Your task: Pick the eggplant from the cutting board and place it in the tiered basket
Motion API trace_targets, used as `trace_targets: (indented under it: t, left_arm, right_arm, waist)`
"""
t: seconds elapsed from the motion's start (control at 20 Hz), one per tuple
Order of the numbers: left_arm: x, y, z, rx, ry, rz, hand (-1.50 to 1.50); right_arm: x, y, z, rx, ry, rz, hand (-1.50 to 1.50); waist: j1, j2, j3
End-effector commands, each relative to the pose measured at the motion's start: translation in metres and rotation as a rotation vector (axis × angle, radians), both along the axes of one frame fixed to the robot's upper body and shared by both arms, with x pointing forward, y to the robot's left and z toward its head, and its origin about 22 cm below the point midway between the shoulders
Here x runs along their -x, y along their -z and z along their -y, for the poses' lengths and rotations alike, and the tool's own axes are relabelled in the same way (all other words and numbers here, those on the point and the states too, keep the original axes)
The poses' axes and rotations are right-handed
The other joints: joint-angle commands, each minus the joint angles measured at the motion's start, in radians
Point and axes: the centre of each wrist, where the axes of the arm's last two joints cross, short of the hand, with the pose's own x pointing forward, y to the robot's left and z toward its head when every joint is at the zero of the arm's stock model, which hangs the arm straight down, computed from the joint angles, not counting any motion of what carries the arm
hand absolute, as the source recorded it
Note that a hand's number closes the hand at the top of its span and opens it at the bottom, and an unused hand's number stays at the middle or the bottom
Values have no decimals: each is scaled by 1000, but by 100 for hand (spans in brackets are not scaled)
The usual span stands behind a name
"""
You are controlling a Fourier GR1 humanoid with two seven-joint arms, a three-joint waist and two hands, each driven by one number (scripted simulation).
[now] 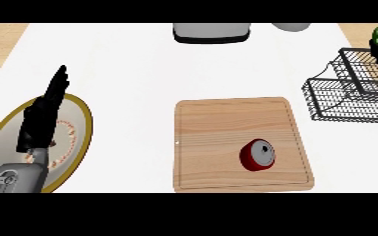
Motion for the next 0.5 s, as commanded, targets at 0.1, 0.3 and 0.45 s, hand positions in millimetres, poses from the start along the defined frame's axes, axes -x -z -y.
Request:
trace_targets:
  t: [0.1, 0.3, 0.45]
  left_arm:
    - [-1, -17, -5, -11, 17, 26, 0]
    - [3, 3, 8, -8, 38, 9, 0]
    - [9, 3, 15, 0, 51, 9, 0]
  right_arm:
    - [-3, 10, 55, 158, 143, -6, 150]
    - [-6, 13, 82, 150, 124, -24, 150]
    - [-7, 20, 102, 135, 76, -65, 150]
  waist:
    - [28, 4, 0]
    - [30, 5, 0]
    - [32, 4, 0]
